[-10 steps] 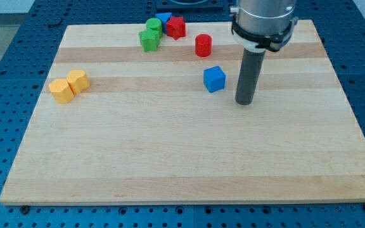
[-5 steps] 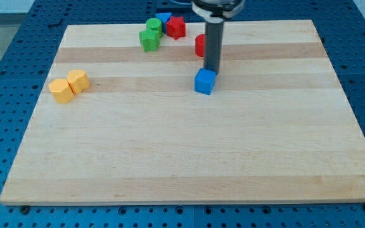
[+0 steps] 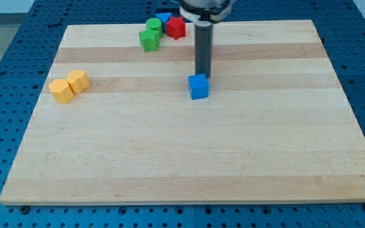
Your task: Slide the blue cube closer to the yellow heart
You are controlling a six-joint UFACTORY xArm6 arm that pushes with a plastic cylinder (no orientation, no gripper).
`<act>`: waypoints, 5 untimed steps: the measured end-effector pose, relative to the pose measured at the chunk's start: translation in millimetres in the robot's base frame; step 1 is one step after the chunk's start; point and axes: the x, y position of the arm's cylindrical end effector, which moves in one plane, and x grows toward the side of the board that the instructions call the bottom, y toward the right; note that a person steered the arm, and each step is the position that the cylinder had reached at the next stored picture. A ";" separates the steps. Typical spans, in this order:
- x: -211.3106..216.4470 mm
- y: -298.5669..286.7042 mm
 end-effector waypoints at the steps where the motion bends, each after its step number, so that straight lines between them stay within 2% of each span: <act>1: 25.1 24.3; 2: 42.7 1.6; 4: 42.9 -99.3; 5: 43.1 -110.3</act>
